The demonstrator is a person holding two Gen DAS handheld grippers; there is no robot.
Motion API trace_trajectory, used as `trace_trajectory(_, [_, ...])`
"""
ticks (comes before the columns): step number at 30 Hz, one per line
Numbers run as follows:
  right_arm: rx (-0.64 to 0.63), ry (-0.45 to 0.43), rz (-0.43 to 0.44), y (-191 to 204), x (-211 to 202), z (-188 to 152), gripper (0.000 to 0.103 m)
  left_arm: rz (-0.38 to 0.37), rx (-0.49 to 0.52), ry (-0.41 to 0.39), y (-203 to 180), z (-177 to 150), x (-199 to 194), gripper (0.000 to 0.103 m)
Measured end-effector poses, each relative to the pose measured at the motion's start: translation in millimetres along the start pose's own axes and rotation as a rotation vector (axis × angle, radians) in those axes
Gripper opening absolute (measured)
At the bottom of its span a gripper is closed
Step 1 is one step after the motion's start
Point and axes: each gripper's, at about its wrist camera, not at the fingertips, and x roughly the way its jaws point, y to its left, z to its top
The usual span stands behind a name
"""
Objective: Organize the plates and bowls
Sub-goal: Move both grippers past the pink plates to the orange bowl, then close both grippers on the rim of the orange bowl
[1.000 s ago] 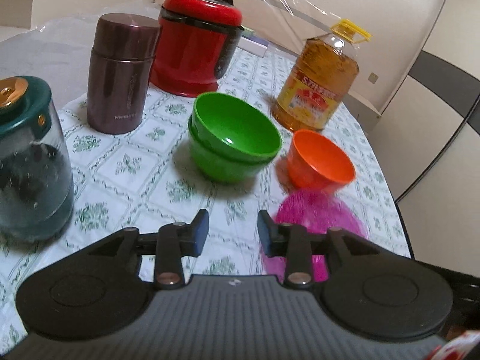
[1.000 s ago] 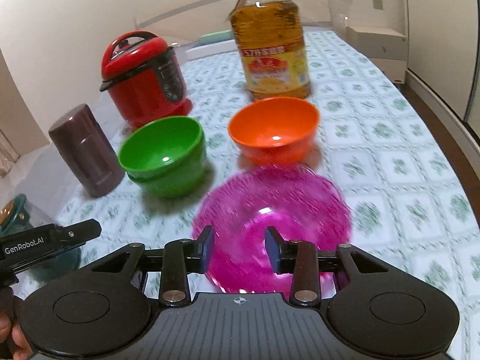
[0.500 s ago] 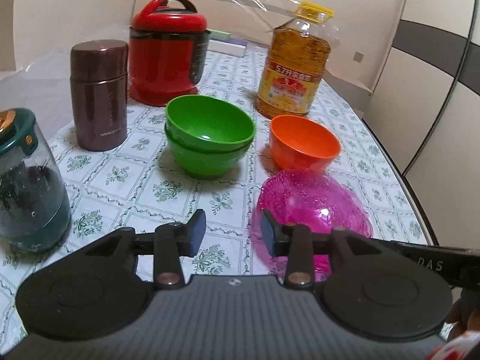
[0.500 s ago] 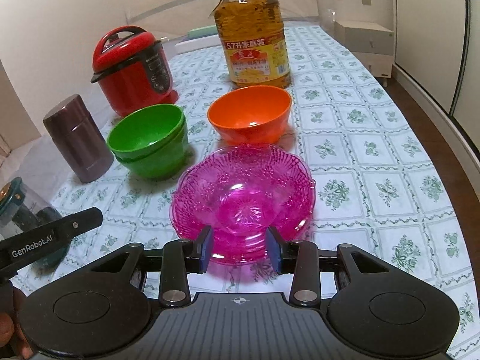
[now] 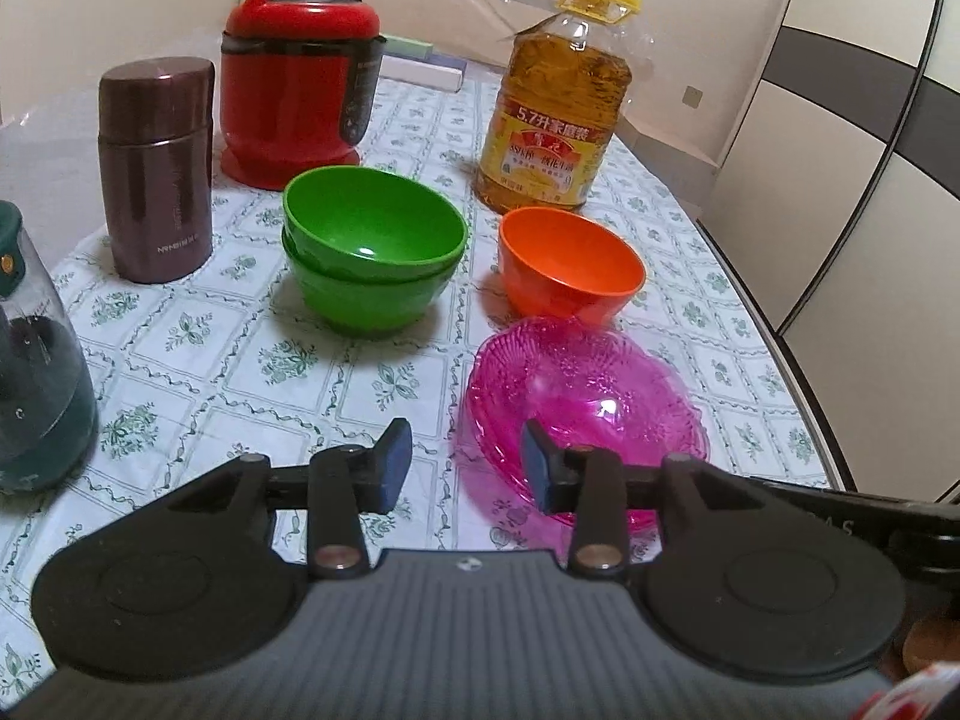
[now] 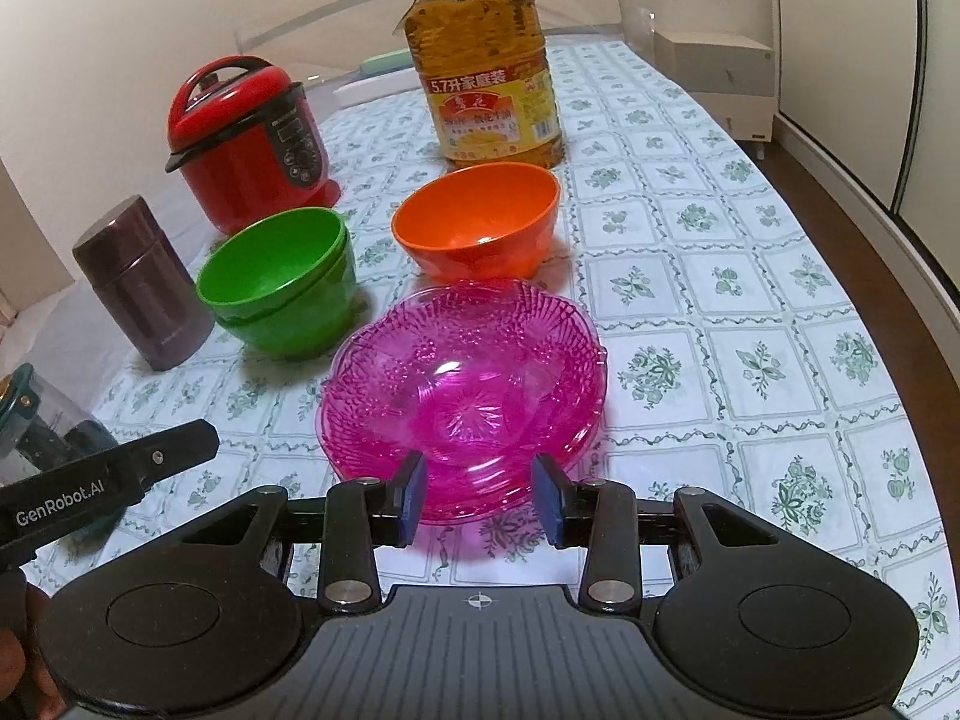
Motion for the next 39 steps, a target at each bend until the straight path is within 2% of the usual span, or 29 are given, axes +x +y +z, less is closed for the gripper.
trace_trajectory(11, [0.039,-0.009,-0.01,-16,5,5,0.039,-0.022,0.017,-0.002,-11,15,14,0.036])
trace_trajectory(19, [0.064,-0.032,-0.025,-33,12,19,0.039,-0.027,0.01,-0.001,-19,38,43,0.036])
trace_trajectory(32, [0.041,-0.091,-0.037,-59,52,88,0.039,-0.088,-0.06,0.003,-30,92,121,0.037])
trace_trajectory(39, [0.015,-0.097,0.001,-67,88,126,0.039,-0.062,-0.084,0.011,-36,104,169,0.037])
